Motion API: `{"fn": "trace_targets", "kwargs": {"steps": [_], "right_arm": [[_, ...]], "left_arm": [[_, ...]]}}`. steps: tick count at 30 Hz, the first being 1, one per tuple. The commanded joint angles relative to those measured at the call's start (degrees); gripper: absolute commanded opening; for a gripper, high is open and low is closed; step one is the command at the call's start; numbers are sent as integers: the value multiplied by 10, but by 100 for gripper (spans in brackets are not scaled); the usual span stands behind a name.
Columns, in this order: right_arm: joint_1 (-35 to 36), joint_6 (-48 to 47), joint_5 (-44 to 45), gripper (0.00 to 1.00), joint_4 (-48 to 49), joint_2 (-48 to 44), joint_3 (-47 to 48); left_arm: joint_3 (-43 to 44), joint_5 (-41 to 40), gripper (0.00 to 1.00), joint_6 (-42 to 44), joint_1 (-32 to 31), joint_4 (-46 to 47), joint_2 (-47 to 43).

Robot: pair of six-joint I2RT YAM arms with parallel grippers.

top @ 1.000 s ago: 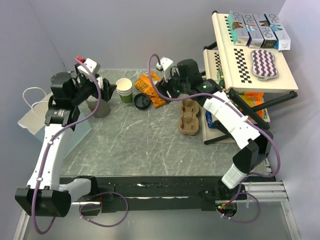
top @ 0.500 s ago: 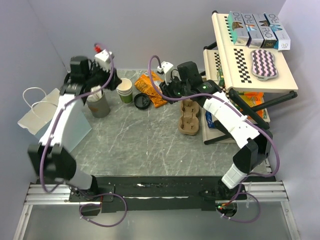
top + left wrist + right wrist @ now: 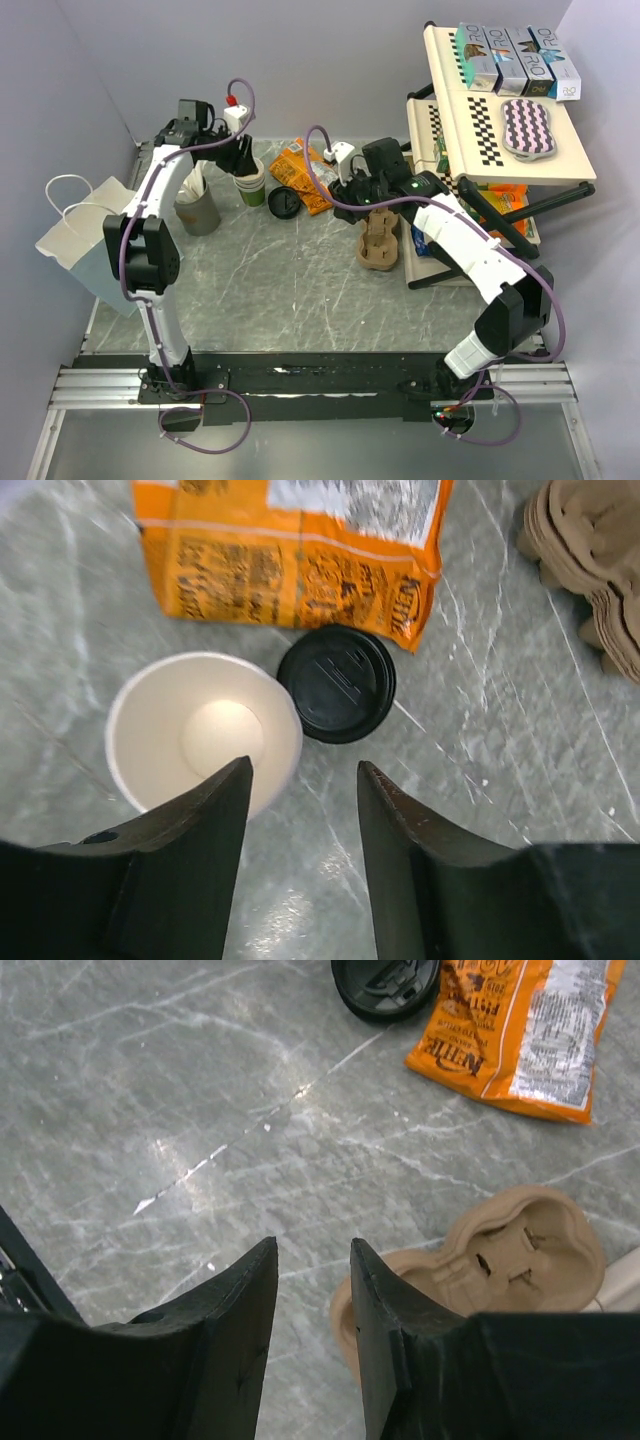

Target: Pack the takeout coffee

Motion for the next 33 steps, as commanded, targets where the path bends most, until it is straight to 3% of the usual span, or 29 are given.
{"fn": "trace_targets", "kwargs": {"steps": [1, 33], "right_arm": [[-7, -7, -5, 43, 0, -35, -13], [-15, 0, 0, 46, 4, -37, -38]], "left_arm": [[37, 39, 50, 8, -2, -16, 15], [8, -40, 44, 43, -24, 40, 55]]}}
